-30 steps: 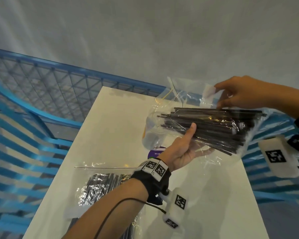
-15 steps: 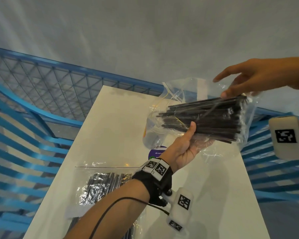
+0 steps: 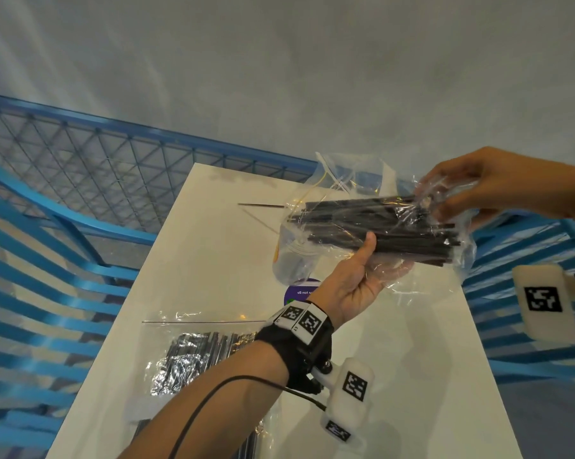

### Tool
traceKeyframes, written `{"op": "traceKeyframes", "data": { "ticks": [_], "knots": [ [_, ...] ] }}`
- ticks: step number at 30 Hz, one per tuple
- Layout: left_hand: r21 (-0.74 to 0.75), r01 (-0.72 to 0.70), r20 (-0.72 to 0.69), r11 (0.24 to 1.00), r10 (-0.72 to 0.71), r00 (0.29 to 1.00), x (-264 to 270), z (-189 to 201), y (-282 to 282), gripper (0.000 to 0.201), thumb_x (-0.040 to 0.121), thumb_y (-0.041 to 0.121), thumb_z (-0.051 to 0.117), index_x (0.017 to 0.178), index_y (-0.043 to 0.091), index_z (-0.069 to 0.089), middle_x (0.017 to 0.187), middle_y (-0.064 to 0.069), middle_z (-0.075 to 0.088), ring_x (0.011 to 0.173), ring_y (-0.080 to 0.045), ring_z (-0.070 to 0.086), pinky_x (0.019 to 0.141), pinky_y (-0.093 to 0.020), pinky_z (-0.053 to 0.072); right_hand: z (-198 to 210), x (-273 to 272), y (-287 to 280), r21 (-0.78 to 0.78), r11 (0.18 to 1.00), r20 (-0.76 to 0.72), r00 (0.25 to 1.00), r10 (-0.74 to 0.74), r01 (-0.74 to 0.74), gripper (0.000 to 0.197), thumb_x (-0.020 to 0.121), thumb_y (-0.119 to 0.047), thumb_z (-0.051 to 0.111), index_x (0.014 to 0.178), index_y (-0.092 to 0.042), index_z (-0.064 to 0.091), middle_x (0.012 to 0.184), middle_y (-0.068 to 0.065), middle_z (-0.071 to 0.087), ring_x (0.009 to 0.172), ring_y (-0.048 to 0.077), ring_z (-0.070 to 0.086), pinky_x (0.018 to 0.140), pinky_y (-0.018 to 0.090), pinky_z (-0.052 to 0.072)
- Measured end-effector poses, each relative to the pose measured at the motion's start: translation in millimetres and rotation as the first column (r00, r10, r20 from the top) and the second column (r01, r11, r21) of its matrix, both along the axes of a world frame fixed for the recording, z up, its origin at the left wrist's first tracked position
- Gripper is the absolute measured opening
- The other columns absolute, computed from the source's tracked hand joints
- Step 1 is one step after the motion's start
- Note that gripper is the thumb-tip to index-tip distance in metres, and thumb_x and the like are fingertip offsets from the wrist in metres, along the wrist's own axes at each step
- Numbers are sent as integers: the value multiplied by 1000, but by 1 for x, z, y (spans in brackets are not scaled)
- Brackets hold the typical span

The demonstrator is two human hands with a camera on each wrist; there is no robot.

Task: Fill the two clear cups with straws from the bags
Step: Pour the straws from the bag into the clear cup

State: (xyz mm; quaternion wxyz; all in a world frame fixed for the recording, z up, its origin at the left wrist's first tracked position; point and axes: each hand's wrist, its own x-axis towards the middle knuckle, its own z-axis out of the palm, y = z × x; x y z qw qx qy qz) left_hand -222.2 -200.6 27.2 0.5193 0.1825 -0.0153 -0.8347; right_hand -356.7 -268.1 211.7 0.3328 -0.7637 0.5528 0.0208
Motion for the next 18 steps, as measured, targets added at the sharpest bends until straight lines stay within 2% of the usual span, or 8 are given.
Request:
{"op": "traceKeyframes", "data": {
  "ticks": [2,4,7,10,13,15,18],
  "knots": [
    [-9,17,20,1000,-17,1000,-2,-2,2,31,98,25,44,109,-1,57,100,-18,71,92,-28,69,81,-38,57,-5,-3,0,7,1000,-15,1000,-4,4,32,77,-2,72,100,-24,71,93,0,75,77,17,73,64,30,61],
    [-22,34,37,999,-34,999,-4,-2,4,30,98,26,43,105,1,59,99,-16,71,92,-26,69,81,-37,57,-10,-5,1,20,1000,-22,1000,-4,4,29,78,-1,71,99,-21,71,90,-1,75,76,16,73,61,27,60],
    [-19,28,49,999,-27,998,-7,-3,6,34,98,26,44,115,0,55,109,-17,68,100,-27,65,82,-37,58,-14,-9,3,31,999,-18,1000,-11,11,28,78,-2,71,97,-22,70,85,-3,75,73,14,73,54,20,57],
    [-20,21,50,1000,-20,999,-11,-2,7,47,96,27,47,131,-3,46,120,-19,62,106,-28,63,81,-36,58,-15,-11,5,28,999,-5,1000,-20,20,26,76,-14,75,93,-32,68,85,-6,73,72,6,71,49,16,53],
    [-36,36,10,999,-36,999,-17,4,9,37,97,28,45,119,-1,55,113,-18,66,106,-28,63,84,-37,57,-11,-9,9,9,1000,29,1000,-11,11,42,66,-32,78,102,-46,61,92,-8,69,73,14,71,51,19,54],
    [-49,43,-6,998,-43,999,-21,11,10,35,99,28,42,112,0,58,111,-18,66,106,-28,62,85,-36,56,-8,-4,12,-17,1000,45,999,7,-6,54,63,-35,78,109,-53,56,96,-9,65,77,16,70,53,18,53],
    [-59,32,-19,998,-34,999,-24,22,11,37,99,29,41,117,-1,54,115,-20,62,107,-28,60,81,-36,58,-3,0,11,-83,996,44,998,48,-45,44,69,-29,78,108,-43,62,100,-4,68,79,14,70,58,19,54]
  ]
}}
